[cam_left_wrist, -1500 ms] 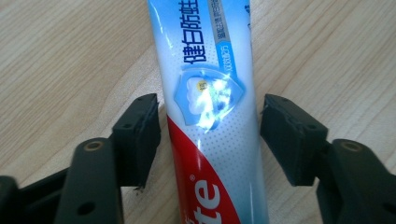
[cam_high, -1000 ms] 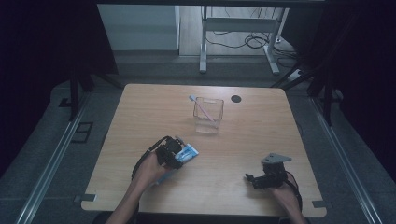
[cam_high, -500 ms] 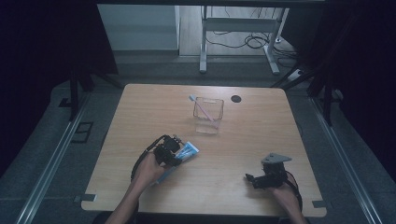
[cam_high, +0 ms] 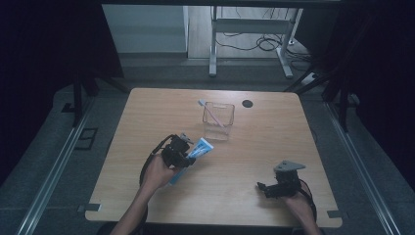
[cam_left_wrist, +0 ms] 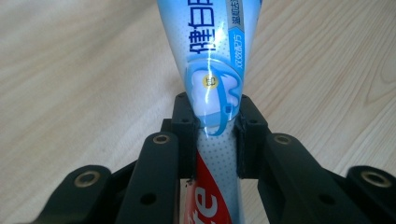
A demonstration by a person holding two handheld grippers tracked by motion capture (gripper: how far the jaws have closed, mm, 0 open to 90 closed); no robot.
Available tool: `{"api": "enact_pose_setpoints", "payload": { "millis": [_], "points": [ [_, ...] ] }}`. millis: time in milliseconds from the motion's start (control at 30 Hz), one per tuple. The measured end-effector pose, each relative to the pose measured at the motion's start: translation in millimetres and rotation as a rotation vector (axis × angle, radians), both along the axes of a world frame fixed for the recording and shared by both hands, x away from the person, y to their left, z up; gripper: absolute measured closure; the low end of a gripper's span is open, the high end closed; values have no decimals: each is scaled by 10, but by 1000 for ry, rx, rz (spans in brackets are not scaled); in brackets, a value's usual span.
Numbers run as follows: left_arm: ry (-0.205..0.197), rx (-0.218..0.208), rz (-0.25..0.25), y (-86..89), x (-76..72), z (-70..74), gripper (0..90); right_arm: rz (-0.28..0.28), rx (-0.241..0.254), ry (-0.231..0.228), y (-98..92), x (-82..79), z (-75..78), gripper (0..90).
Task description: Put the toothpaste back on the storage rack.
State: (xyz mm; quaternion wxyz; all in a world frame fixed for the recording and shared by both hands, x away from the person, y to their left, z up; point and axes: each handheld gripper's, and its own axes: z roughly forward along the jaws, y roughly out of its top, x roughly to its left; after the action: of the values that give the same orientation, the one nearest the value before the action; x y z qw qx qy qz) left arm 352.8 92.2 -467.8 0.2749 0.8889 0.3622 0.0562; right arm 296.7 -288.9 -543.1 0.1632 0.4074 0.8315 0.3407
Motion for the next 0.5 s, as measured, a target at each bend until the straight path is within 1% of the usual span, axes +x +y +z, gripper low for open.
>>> {"api": "enact_pose_setpoints", "payload": {
  "millis": [67,133,200,267,300,367,433,467,500],
  "points": [
    [-14,-13,-7,-10,19,45,739,1,0,-4,-1,3,-1,3],
    [-21,-17,-4,-21,26,69,738,0,-3,-3,0,3,0,2],
    [-29,-17,-10,-20,39,80,738,1,-3,-5,1,5,-1,1],
    [-28,-31,-4,-23,49,98,738,0,-3,-3,3,4,-1,0],
    [-40,-35,-7,-23,66,114,738,-1,-1,0,5,2,-1,0],
    [-40,-42,-1,-28,68,121,738,-1,-2,-1,5,3,-1,0],
    [-50,-42,-9,-30,82,137,738,0,-2,-2,4,4,-2,0],
    [-56,-52,-7,-40,93,158,738,0,-2,-2,4,4,-2,0],
    [-56,-52,-7,-40,93,158,738,0,-2,-2,4,4,-2,0]
  ]
}}
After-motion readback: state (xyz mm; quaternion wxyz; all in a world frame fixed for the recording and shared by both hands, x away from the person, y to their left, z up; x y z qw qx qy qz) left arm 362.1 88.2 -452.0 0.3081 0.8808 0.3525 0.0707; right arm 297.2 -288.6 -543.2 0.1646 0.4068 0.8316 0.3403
